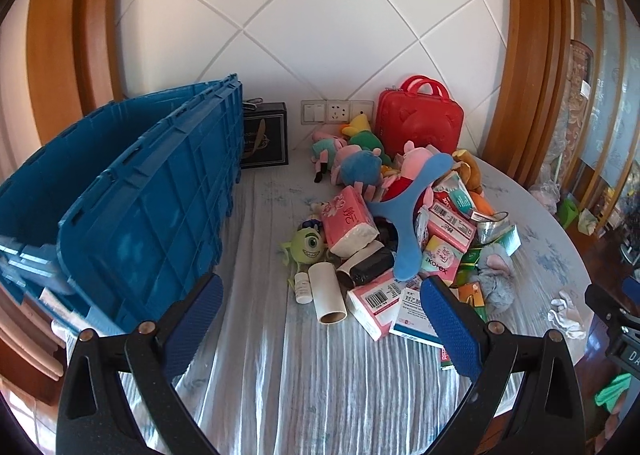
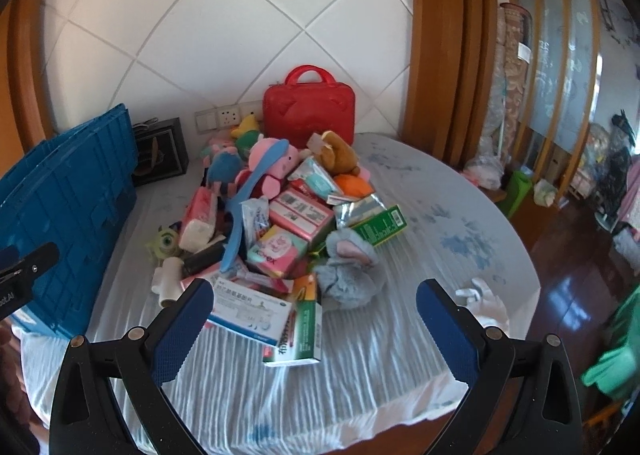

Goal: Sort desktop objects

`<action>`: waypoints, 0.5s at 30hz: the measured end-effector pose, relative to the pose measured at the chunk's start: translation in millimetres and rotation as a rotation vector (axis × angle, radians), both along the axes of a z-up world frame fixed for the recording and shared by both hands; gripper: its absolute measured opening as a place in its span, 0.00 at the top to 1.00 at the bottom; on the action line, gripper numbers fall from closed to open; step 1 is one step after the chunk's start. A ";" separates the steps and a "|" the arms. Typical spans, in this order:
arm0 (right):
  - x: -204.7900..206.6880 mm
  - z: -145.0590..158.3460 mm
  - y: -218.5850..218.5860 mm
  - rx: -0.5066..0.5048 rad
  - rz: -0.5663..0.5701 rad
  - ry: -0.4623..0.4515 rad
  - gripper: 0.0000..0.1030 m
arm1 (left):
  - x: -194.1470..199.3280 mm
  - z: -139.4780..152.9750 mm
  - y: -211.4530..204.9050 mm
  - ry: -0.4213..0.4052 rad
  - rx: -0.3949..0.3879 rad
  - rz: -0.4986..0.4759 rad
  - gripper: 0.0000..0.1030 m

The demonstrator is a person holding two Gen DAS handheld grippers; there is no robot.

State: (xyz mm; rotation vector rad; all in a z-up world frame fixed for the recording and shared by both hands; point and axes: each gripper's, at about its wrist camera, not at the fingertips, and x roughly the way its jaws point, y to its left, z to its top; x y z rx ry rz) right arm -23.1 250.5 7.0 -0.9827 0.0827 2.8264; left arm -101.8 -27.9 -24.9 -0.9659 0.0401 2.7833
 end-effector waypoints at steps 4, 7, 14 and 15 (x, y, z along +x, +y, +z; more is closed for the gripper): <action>-7.2 -3.5 -3.7 -0.024 -0.037 -0.010 0.00 | -15.7 -5.7 -3.5 -0.005 -0.009 -0.050 0.02; -12.7 -7.1 -6.3 -0.038 -0.067 -0.026 0.00 | -24.0 -9.0 -7.0 -0.002 -0.009 -0.076 0.02; -14.6 -26.7 -0.6 -0.061 -0.133 -0.071 0.00 | -47.4 -35.2 -7.6 -0.063 -0.006 -0.121 0.02; -16.7 -32.1 1.4 -0.053 -0.138 -0.090 0.00 | -51.0 -41.3 -5.2 -0.086 -0.003 -0.130 0.02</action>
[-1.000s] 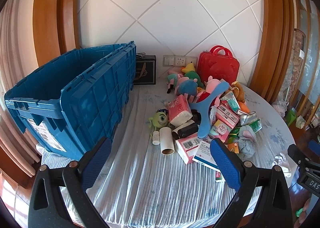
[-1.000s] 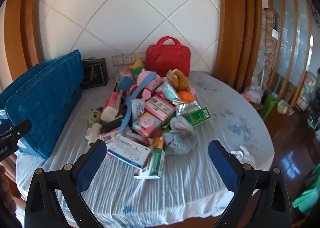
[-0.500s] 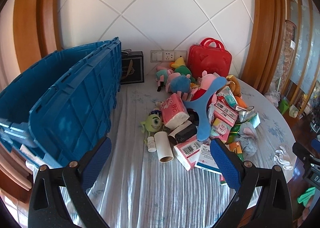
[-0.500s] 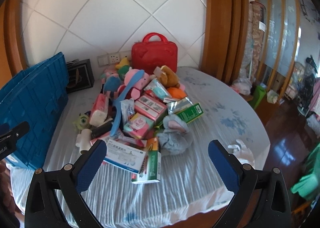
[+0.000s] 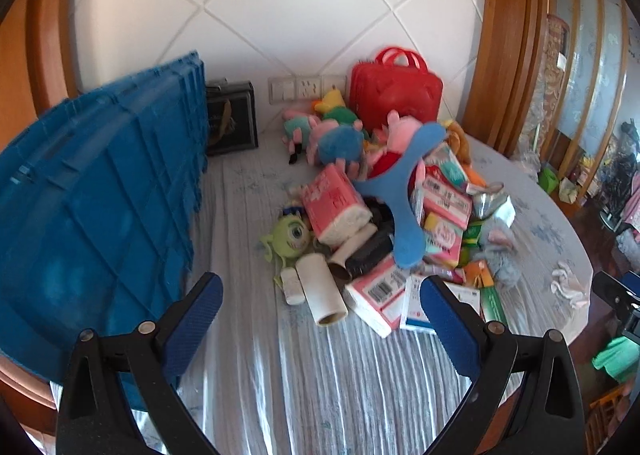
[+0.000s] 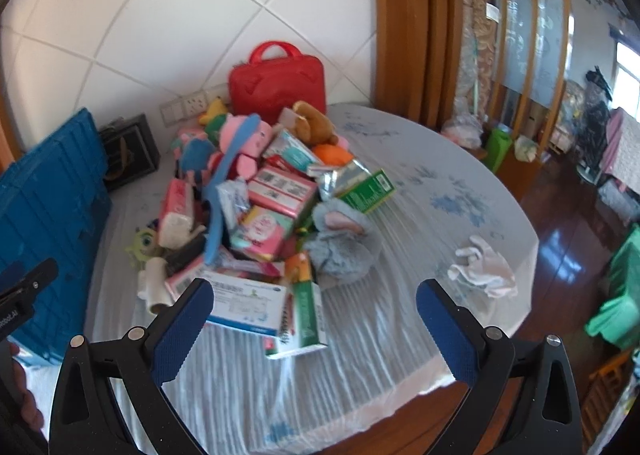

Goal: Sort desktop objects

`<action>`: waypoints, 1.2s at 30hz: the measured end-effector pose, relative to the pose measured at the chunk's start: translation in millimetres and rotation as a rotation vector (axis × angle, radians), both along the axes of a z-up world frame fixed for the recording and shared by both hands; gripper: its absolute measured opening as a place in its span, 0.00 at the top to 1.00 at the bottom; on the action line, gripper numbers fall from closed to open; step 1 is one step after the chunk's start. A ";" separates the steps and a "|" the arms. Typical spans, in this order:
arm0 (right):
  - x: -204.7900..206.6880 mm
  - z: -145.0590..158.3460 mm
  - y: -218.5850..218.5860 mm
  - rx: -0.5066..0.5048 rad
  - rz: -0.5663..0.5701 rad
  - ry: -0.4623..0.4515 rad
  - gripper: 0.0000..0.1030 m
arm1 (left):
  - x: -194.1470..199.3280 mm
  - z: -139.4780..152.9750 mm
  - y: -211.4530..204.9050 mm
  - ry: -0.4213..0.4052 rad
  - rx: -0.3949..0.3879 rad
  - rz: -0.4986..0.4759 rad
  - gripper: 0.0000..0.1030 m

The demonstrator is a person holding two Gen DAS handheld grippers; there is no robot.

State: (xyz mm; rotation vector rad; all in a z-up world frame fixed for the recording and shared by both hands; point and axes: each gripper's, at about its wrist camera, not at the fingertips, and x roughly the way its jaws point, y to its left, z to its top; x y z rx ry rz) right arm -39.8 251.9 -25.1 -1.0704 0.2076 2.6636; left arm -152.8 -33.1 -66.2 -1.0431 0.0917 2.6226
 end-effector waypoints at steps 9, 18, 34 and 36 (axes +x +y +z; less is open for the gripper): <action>-43.7 -80.9 26.4 -0.044 0.111 -0.233 0.36 | -24.7 -72.9 37.2 -0.161 -0.053 0.020 0.02; -66.7 -129.7 57.8 -0.066 0.211 -0.334 0.39 | -28.6 -129.9 107.8 -0.312 -0.060 0.007 0.02; -98.3 -158.0 71.7 -0.098 0.409 -0.403 0.21 | -19.2 -180.2 99.3 -0.407 -0.294 0.211 0.03; -100.4 -161.2 66.5 -0.103 0.429 -0.409 0.20 | -20.5 -180.0 69.7 -0.416 -0.322 0.288 0.04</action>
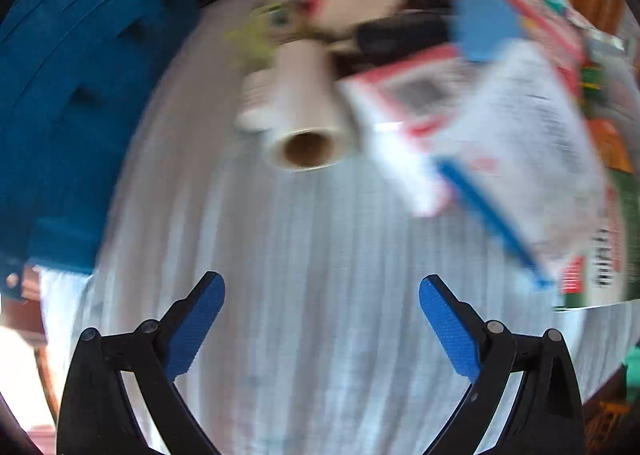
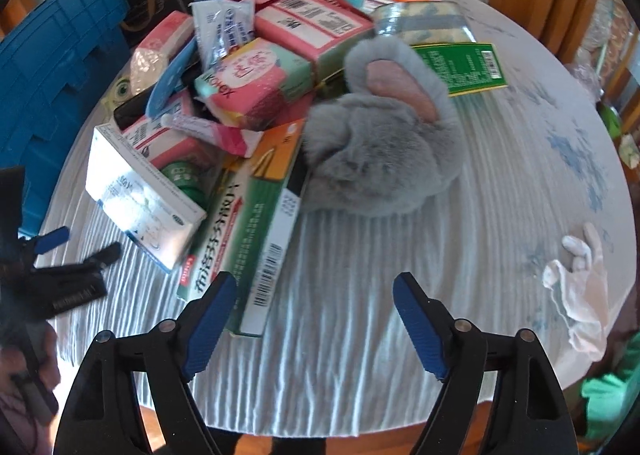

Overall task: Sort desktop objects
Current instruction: 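Grasp the white paracetamol box with the left tool while the right tool grasps the green ibuprofen box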

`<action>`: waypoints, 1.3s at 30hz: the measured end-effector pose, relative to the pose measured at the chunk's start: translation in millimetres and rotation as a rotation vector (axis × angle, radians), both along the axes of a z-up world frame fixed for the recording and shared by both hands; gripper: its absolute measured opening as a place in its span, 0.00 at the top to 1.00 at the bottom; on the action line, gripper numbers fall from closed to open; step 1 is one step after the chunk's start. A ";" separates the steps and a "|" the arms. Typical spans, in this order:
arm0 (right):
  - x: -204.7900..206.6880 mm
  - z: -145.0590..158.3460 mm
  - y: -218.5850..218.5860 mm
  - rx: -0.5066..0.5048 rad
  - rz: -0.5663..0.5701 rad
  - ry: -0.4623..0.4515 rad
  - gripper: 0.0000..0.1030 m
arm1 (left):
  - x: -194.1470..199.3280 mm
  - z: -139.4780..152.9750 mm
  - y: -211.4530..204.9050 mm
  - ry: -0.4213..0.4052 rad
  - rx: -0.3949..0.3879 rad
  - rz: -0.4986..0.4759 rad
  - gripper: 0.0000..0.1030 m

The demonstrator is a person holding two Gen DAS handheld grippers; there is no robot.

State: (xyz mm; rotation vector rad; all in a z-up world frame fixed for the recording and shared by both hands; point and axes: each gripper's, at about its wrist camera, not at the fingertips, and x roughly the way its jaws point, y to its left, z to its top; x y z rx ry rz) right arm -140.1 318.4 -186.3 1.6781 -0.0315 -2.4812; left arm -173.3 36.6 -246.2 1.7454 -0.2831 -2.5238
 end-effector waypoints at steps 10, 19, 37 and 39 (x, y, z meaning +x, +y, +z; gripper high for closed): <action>-8.4 -10.0 -10.2 -0.032 0.032 -0.037 0.19 | 10.3 41.6 29.2 0.033 0.324 -0.039 0.05; -13.1 -6.4 13.0 0.005 -0.009 -0.026 0.19 | -13.0 -1.7 100.6 0.005 0.384 -0.056 0.05; -39.8 -25.6 -16.6 -0.183 0.044 -0.099 0.58 | 3.8 17.2 53.3 0.001 0.195 -0.235 0.73; -43.0 -27.4 -18.7 -0.211 0.047 -0.108 0.59 | 4.9 23.9 54.4 0.014 0.250 -0.265 0.73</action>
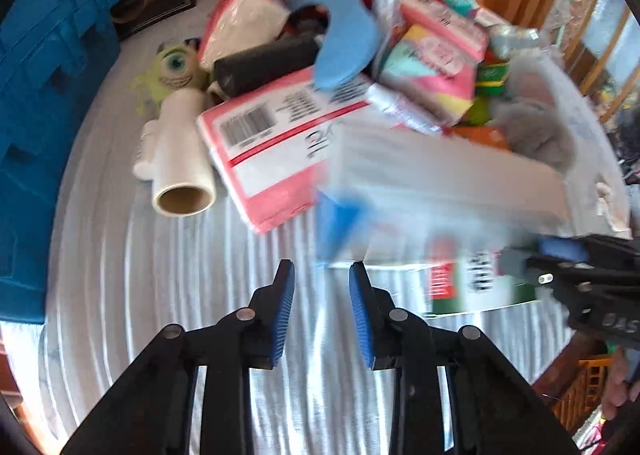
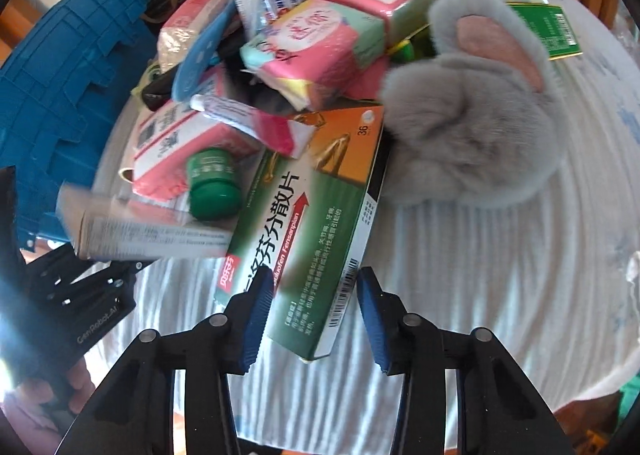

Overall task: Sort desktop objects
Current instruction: 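Grasp the white paracetamol box with the left tool while the right tool grasps the green ibuprofen box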

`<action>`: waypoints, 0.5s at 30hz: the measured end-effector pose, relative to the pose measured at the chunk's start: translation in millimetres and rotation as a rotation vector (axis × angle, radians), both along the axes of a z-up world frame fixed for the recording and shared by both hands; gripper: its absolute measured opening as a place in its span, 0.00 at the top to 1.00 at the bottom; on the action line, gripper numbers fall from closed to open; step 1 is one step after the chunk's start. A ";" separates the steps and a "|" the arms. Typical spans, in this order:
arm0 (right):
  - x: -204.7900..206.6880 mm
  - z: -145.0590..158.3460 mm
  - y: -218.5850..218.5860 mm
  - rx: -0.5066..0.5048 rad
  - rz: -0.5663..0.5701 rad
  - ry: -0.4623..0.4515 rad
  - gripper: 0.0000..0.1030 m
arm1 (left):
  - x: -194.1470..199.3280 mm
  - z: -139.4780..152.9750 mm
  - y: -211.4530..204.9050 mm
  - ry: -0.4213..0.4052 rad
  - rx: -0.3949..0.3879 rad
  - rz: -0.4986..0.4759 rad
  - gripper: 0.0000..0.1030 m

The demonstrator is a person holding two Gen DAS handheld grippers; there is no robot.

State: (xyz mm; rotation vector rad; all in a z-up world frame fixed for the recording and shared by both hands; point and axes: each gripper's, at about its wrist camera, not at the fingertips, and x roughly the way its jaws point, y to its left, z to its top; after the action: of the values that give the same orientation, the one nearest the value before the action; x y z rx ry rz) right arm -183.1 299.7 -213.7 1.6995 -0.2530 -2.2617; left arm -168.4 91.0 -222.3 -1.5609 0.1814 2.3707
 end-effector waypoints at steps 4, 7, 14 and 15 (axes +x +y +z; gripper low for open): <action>16.9 3.9 -8.7 -0.010 -0.028 -0.007 0.55 | 4.3 19.3 3.1 0.036 0.038 -0.020 0.73; 26.2 13.2 -11.4 0.020 -0.049 0.019 0.42 | 2.9 27.3 -0.2 0.050 0.079 -0.007 0.70; 31.0 15.6 1.3 0.058 -0.081 0.029 0.22 | 0.5 5.3 50.4 0.115 -0.020 -0.037 0.35; 29.4 13.5 6.5 0.052 -0.085 0.021 0.22 | 0.6 -0.2 51.9 0.114 -0.049 -0.031 0.35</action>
State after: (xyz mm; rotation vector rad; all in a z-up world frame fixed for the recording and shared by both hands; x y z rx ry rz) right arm -153.7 306.2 -200.1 1.7199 -0.2689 -2.3653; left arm -167.8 142.9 -222.5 -1.4332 0.2876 2.4503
